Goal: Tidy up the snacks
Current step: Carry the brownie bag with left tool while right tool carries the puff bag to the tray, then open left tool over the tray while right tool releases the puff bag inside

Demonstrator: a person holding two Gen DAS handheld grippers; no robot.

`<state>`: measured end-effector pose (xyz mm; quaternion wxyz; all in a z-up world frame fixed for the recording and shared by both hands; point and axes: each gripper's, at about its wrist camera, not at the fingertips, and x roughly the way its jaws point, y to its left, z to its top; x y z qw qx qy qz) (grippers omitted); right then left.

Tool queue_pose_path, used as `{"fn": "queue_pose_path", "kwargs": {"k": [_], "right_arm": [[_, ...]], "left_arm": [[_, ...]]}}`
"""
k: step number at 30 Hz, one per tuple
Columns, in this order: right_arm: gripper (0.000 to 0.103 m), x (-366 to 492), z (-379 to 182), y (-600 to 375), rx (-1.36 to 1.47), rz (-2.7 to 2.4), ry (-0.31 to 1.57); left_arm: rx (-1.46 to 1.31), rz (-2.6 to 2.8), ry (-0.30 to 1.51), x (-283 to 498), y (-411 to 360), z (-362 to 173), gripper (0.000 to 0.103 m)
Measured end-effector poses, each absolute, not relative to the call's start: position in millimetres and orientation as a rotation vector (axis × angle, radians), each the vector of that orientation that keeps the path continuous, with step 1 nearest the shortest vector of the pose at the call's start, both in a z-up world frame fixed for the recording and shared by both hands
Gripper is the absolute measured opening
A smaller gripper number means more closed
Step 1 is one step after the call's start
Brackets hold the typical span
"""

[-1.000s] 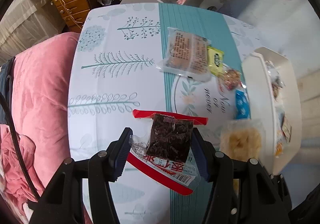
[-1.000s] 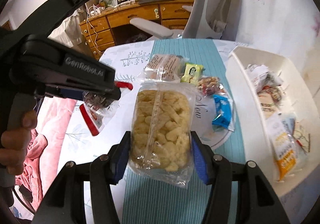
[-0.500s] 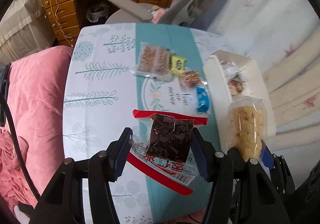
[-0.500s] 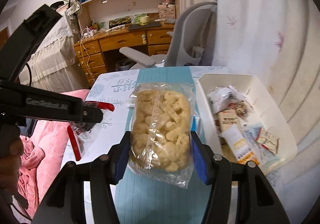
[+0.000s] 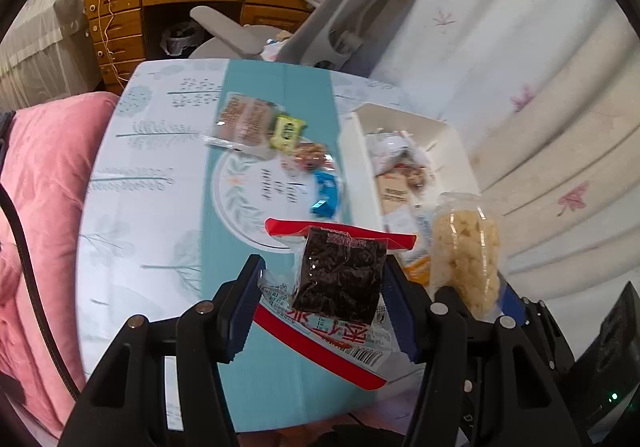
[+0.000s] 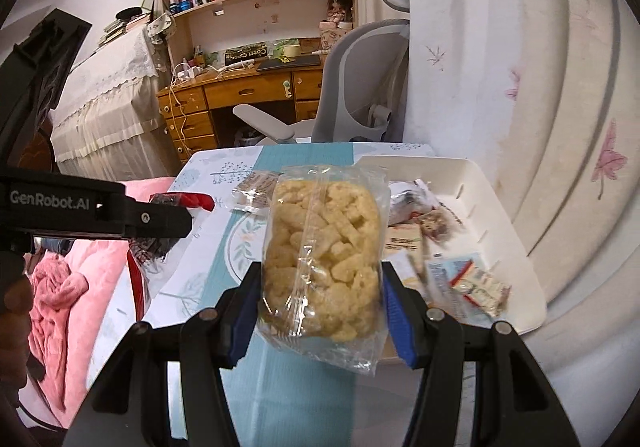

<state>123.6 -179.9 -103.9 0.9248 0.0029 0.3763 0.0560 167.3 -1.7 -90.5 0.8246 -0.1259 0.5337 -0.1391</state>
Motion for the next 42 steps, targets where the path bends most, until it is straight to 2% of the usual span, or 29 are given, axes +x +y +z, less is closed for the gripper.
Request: {"fn": "queue_pose_path", "kwargs": {"k": [12, 28, 30, 32, 34, 37, 39, 42], "right_arm": [[0.057, 118.0, -104.5, -266.9, -0.042, 0.152, 0.788], [0.057, 148.2, -106.8, -339.6, -0.128, 0.219, 0.77], [0.057, 151.9, -107.7, -342.7, -0.133, 0.227, 0.772], [0.057, 156.9, -110.1, -345.5, -0.134, 0.234, 0.783], [0.058, 161.5, -114.0, -348.0, -0.135, 0.242, 0.802], [0.063, 166.5, -117.5, -349.6, -0.129, 0.245, 0.815], [0.07, 168.4, -117.3, -350.1, -0.122, 0.244, 0.813], [0.072, 171.6, -119.5, -353.4, -0.109, 0.235, 0.816]], "left_arm": [[-0.35, -0.303, 1.055, 144.4, -81.9, -85.3, 0.057], [-0.388, -0.291, 1.006, 169.1, -166.8, -89.0, 0.06], [-0.385, -0.282, 1.017, 173.0, -173.0, -91.7, 0.063], [-0.388, -0.271, 1.031, 176.0, -175.5, -94.8, 0.071], [-0.387, -0.258, 1.05, 179.3, -178.4, -98.0, 0.072], [-0.374, -0.236, 1.07, 182.3, -180.6, -100.3, 0.08], [-0.369, -0.232, 1.077, 183.2, -181.0, -101.1, 0.081], [-0.356, -0.218, 1.087, 182.6, -178.8, -102.3, 0.082]]}}
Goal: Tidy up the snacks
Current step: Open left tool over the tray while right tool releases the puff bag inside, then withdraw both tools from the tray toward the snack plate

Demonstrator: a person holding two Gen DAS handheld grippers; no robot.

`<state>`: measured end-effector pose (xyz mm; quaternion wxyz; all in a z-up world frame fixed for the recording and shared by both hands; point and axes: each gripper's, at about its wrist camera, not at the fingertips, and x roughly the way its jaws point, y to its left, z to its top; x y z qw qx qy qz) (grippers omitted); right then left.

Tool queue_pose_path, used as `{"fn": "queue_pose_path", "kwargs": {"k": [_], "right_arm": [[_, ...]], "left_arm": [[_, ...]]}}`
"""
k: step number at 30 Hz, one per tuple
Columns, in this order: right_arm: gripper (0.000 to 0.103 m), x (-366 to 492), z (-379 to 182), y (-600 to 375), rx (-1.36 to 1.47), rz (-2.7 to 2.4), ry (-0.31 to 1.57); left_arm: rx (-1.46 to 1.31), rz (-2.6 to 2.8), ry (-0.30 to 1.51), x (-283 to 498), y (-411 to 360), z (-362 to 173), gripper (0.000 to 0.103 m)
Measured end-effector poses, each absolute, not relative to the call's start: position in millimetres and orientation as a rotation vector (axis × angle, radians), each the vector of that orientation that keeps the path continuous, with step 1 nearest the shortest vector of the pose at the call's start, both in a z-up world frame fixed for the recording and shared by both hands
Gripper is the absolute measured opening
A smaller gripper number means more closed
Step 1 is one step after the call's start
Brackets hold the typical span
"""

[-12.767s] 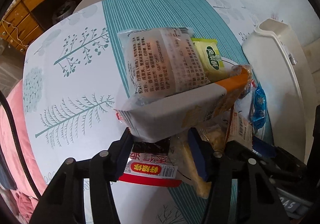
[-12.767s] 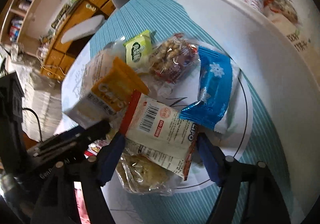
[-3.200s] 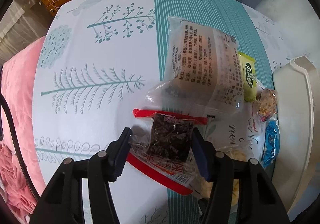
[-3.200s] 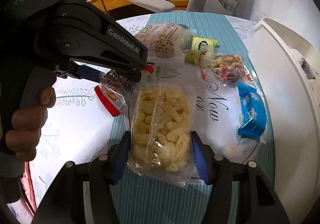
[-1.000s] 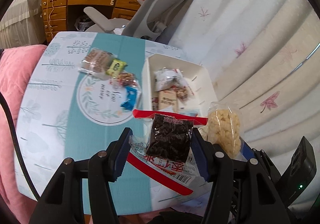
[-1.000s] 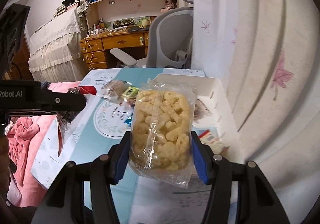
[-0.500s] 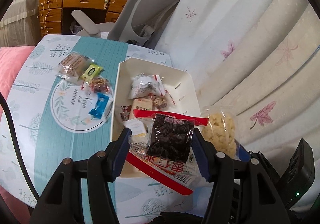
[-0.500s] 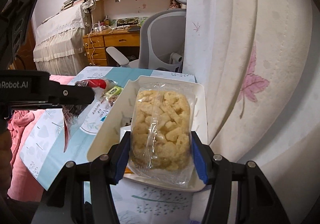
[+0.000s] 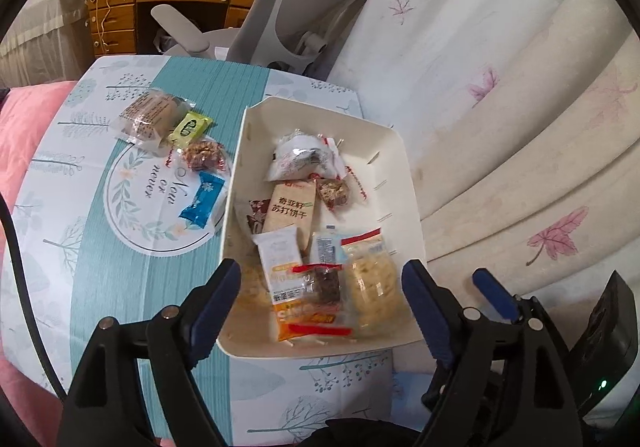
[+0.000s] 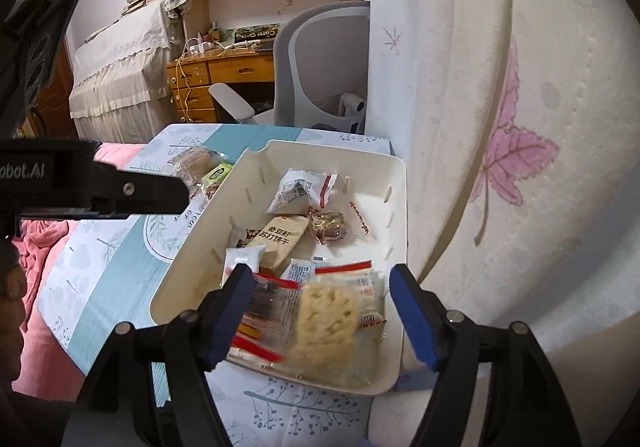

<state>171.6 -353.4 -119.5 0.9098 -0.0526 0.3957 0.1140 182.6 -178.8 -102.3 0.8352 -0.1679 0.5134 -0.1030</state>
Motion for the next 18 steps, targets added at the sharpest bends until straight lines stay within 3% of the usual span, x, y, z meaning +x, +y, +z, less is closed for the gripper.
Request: {"fn": "queue_pose_path", "kwargs": {"k": [18], "right_arm": [[0.072, 179.0, -126.2, -320.6, 0.001, 0.133, 0.892]], "left_arm": [[-0.34, -0.149, 1.128, 171.5, -97.8, -107.2, 0.082]]}}
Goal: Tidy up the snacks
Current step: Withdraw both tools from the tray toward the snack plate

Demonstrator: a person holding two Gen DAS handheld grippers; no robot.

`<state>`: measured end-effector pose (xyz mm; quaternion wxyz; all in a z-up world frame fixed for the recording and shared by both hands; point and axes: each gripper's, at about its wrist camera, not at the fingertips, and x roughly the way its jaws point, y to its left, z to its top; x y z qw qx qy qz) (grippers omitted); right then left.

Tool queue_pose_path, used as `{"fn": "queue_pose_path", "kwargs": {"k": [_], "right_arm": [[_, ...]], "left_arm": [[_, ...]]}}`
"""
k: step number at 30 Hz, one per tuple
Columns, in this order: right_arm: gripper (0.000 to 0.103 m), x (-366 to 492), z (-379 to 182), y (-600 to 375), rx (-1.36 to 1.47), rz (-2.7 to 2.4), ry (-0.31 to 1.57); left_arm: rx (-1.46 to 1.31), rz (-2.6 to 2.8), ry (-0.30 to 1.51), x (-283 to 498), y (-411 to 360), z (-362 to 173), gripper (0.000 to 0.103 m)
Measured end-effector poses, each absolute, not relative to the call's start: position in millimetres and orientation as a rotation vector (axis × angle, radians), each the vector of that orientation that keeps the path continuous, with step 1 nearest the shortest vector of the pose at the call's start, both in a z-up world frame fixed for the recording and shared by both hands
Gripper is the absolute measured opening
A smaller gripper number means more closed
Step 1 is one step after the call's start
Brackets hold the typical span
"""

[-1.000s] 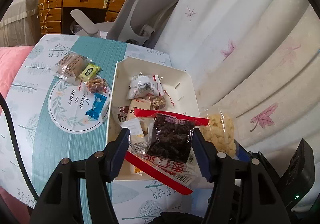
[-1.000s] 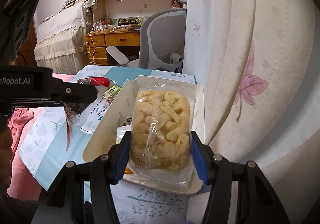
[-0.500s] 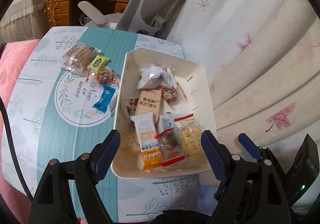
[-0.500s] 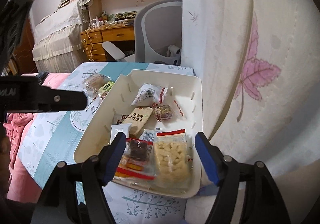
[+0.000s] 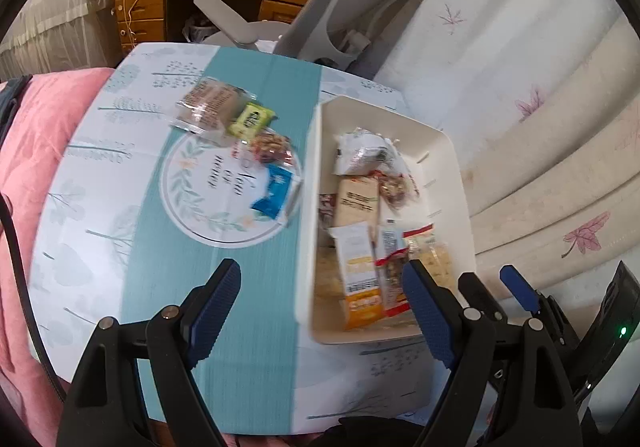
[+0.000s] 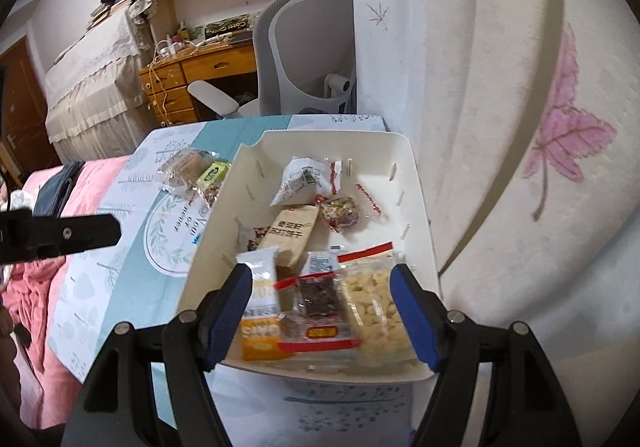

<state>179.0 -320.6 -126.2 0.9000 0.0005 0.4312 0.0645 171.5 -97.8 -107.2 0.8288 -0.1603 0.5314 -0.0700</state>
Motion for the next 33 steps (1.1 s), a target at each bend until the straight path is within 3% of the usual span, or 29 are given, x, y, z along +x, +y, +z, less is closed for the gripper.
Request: {"fn": "queue_pose_path", "kwargs": {"k": [22, 33], "right_arm": [[0.072, 182.9, -132.9, -209.4, 0.302, 0.063, 0.954], [0.072, 194.1, -150.8, -160.8, 0.429, -0.066, 0.974]], "left_arm": [[-0.242, -0.118, 1.137, 196.4, 59.1, -102.5, 0.082], [-0.22, -0.151, 1.205, 238.8, 119.6, -127.2, 0.082]]}}
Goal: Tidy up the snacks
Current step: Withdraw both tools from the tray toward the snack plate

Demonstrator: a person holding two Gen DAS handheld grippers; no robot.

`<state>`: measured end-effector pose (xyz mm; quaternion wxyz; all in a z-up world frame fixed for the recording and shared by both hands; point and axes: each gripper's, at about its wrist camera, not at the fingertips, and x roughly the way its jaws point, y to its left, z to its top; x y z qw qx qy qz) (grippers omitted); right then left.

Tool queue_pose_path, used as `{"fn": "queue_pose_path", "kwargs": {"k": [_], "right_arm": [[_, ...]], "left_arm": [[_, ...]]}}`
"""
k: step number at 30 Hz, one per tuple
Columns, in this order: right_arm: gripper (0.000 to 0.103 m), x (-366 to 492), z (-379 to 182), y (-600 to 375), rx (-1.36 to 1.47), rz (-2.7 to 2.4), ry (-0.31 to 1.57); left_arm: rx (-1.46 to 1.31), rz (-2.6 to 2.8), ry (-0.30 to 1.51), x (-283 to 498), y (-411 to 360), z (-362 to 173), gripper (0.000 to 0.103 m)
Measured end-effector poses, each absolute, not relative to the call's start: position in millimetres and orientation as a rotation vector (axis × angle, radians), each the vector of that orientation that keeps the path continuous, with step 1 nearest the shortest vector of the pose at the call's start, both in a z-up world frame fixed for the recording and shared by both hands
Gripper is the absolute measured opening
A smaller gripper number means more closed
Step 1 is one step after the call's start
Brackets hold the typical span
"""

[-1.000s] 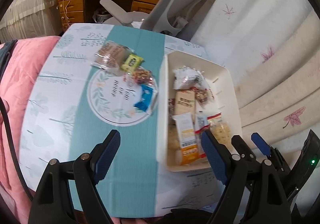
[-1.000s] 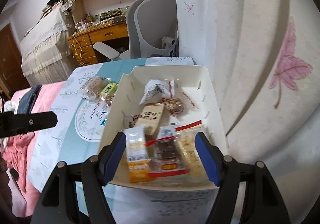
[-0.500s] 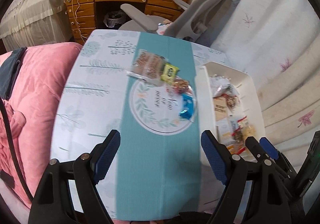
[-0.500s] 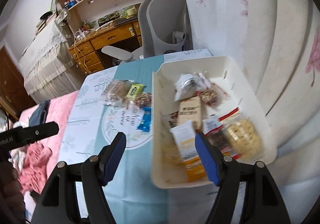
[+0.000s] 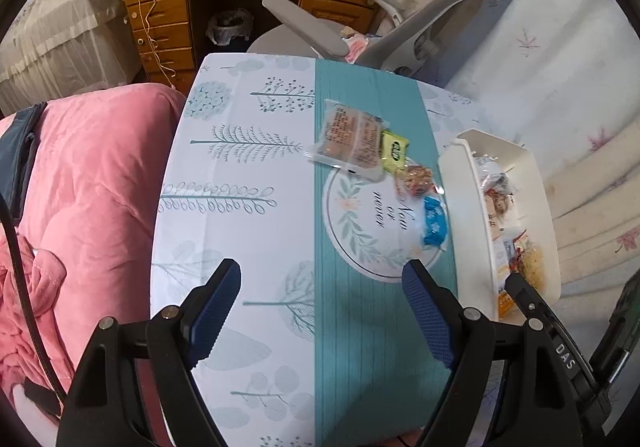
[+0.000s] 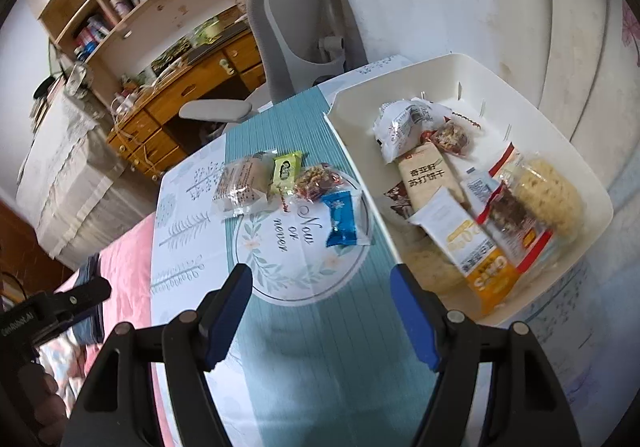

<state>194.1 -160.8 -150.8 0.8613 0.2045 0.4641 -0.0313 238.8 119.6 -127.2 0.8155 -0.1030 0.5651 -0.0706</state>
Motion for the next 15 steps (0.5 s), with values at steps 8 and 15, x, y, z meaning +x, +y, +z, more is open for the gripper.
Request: {"fn": "queue_pose_path", "kwargs": {"k": [8, 15], "right_arm": [[0.072, 211.1, -156.1, -131.2, 0.438, -0.131, 0.965], [0.07, 236.3, -179.8, -114.9, 0.439, -0.185, 0.97]], "left_arm": [[-0.18, -0.154, 1.28, 286.5, 123.4, -140.9, 0.082], [-0.125, -0.142, 1.323, 336.9, 110.5, -146.5, 0.082]]}}
